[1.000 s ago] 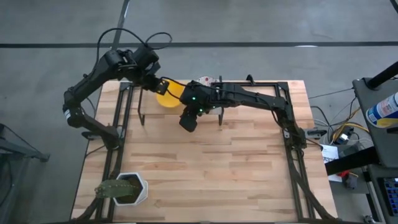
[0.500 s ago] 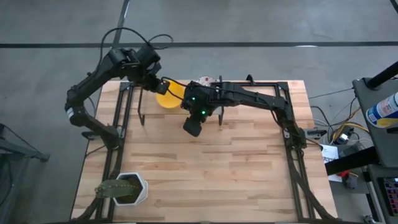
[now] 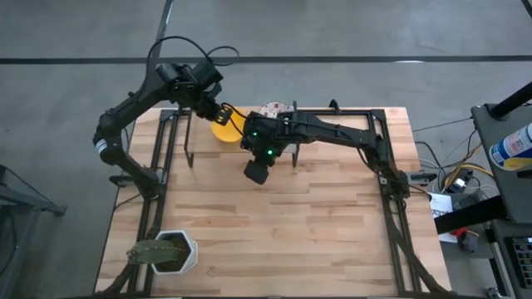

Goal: Pick & Place Mini bowls
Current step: Stack the yellow bowl on top of the yellow bowl on the shelf

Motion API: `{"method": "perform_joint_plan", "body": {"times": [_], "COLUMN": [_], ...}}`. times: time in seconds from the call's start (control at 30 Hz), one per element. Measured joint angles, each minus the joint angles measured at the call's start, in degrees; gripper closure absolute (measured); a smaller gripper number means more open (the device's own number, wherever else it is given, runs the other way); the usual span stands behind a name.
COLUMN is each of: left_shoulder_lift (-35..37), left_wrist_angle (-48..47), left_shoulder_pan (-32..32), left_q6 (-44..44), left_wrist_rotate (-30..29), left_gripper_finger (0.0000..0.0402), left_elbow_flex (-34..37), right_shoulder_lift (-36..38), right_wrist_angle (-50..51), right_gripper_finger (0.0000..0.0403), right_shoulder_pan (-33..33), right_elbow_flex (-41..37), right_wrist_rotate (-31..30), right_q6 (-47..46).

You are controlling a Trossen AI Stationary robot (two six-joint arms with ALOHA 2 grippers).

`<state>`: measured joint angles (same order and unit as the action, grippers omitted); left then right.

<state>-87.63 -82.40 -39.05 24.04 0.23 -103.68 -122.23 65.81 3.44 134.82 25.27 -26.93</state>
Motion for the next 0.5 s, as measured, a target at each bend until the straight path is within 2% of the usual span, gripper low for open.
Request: {"method": "perform_joint_plan", "body": {"times": [0.07,0.17,0.37,0.5], "left_shoulder_lift": [-0.4,-0.7,-0.5,-0.3], "left_wrist_angle": [1.4,1.5,1.6,1.5], "left_shoulder_pan": [0.0,-0.6,-2.0,-2.6], "left_q6": [-0.8,-0.4,-2.2,-1.3], "left_wrist_rotate": [-0.3,-3.7,-4.5,1.7], "left_gripper_finger": [0.0401,0.0401,0.0401,0.0401], "left_elbow_flex": [-0.1,-0.7,-2.3,-2.4], "right_shoulder_lift": [0.0,0.0,0.0,0.0], "right_wrist_angle": [0.0,-0.1,-0.8,-1.0], "right_gripper_finger": [0.0286,0.029,0.0292,0.0292], "right_shoulder_pan": [-0.1,-0.1,-0.1,-0.1], "right_elbow_flex": [0.0,0.0,0.0,0.0], "right_wrist_rotate": [0.1,0.1,0.0,0.1], "right_q6": [0.0,-0.1,0.0,1.2]}}
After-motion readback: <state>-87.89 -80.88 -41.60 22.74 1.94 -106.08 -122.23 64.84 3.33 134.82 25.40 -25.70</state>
